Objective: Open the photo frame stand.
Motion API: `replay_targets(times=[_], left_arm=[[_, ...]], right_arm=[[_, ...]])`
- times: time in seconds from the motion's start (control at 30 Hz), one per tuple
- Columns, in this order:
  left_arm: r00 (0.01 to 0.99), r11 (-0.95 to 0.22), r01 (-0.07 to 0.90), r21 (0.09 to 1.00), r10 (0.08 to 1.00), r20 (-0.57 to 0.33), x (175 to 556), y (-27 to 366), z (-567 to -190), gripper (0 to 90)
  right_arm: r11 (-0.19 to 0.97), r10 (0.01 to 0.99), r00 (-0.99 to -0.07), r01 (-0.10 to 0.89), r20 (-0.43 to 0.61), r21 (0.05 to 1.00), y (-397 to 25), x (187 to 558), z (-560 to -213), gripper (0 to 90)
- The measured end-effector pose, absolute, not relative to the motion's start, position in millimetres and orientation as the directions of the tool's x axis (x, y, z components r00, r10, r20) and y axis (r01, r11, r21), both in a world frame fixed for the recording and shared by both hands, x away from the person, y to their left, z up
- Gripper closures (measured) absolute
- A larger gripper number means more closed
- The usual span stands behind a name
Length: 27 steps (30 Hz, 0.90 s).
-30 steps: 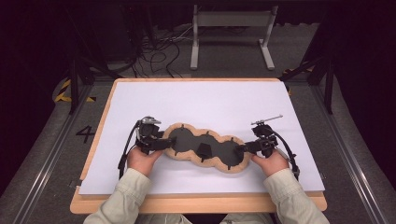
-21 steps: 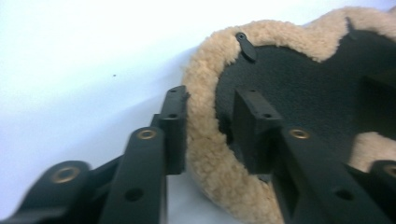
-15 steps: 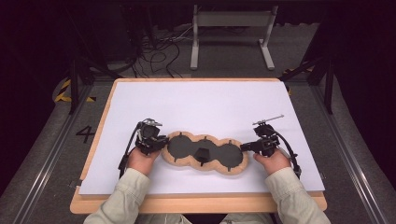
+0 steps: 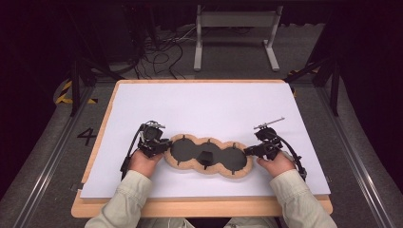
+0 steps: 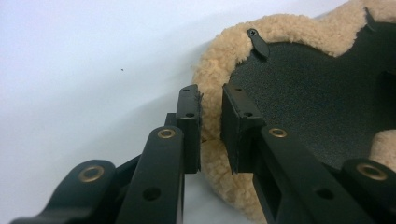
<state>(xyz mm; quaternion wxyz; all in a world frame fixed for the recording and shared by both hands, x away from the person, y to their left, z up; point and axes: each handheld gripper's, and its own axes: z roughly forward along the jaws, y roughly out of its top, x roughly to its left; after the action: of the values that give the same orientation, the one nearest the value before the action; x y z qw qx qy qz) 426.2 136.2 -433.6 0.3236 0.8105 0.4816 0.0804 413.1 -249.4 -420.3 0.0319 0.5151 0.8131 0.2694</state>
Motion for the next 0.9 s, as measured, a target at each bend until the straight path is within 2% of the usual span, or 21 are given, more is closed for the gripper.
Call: replay_targets(times=[0.1, 0.27, 0.47, 0.6, 0.9], left_arm=[[0.523, -0.322, 0.73, 0.603, 0.831, -0.189, 427, 137, -434, 76.0], [0.517, -0.305, 0.735, 0.605, 0.83, -0.21, 428, 140, -436, 74.2], [0.516, -0.31, 0.727, 0.612, 0.836, -0.189, 425, 137, -435, 78.8], [0.52, -0.296, 0.729, 0.618, 0.826, -0.217, 426, 141, -437, 79.4], [0.529, -0.302, 0.717, 0.629, 0.823, -0.208, 426, 141, -436, 79.6]], right_arm=[[0.34, 0.865, -0.462, 0.826, 0.195, 0.45, -246, 413, -418, 71.7], [0.384, 0.877, -0.467, 0.826, 0.117, 0.413, -236, 413, -413, 71.5], [0.341, 0.864, -0.456, 0.843, 0.215, 0.417, -245, 417, -417, 77.6], [0.347, 0.862, -0.46, 0.841, 0.212, 0.416, -245, 417, -416, 78.0], [0.352, 0.863, -0.468, 0.827, 0.189, 0.438, -243, 414, -415, 78.1]])
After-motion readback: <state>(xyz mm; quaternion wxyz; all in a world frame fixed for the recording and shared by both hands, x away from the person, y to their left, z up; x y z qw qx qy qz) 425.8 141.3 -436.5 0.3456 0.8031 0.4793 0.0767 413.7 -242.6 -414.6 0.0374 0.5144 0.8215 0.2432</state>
